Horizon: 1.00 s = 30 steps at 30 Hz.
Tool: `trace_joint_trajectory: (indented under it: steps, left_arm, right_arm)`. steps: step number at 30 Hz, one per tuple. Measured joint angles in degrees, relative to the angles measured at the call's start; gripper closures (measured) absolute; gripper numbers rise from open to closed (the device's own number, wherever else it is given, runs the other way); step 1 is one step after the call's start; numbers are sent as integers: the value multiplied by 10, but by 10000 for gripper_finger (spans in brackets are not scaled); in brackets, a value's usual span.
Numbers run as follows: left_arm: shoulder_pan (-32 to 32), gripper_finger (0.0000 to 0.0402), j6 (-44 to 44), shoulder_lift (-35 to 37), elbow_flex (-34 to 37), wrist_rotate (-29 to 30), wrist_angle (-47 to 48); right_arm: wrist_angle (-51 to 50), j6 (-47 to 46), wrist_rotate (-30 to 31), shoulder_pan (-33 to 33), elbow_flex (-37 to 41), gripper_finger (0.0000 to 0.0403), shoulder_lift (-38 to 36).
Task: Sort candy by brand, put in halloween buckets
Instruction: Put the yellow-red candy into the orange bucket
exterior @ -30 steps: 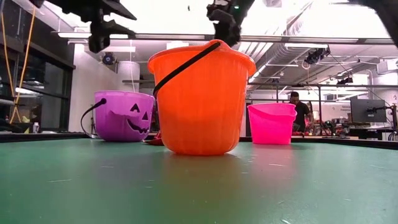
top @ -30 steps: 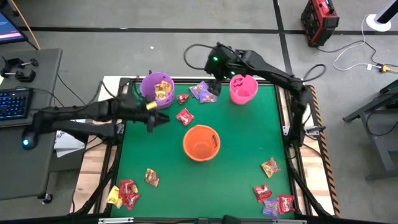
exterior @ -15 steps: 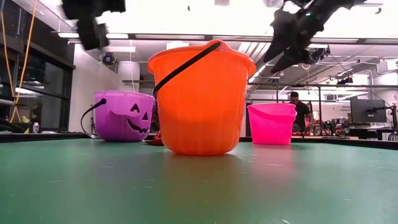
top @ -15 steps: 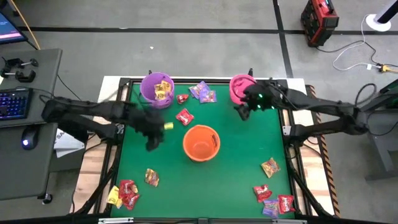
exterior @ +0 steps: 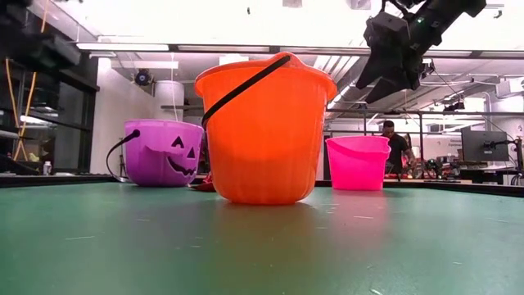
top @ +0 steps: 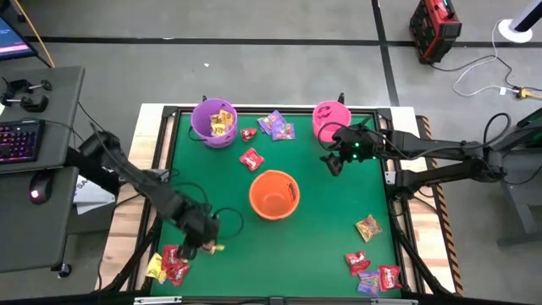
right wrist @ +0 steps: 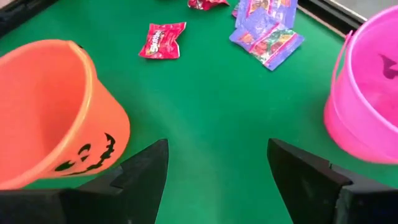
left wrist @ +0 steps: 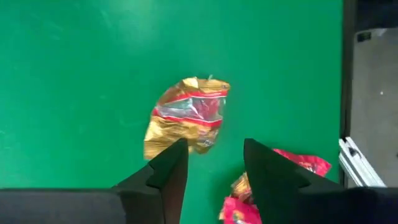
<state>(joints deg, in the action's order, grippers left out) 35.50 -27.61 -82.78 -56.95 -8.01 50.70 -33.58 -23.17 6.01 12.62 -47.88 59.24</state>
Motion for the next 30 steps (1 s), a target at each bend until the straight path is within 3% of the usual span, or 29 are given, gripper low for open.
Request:
trace_joint_trajectory:
  steps: [12,22,26,30]
  left_arm:
    - [18,156,-43,-95,0,52,-18]
    - [25,139,-37,-173,0,47,-22]
    - [23,183,-33,-162,0,69,-24]
    - [5,317,-35,-112,-2,70,-24]
  right_arm:
    - [0,27,0,1,0,137,0]
    - [0,27,0,1,0,137,0]
    - [0,29,9,1,0,137,0]
    - [0,38,16,1,0,137,0]
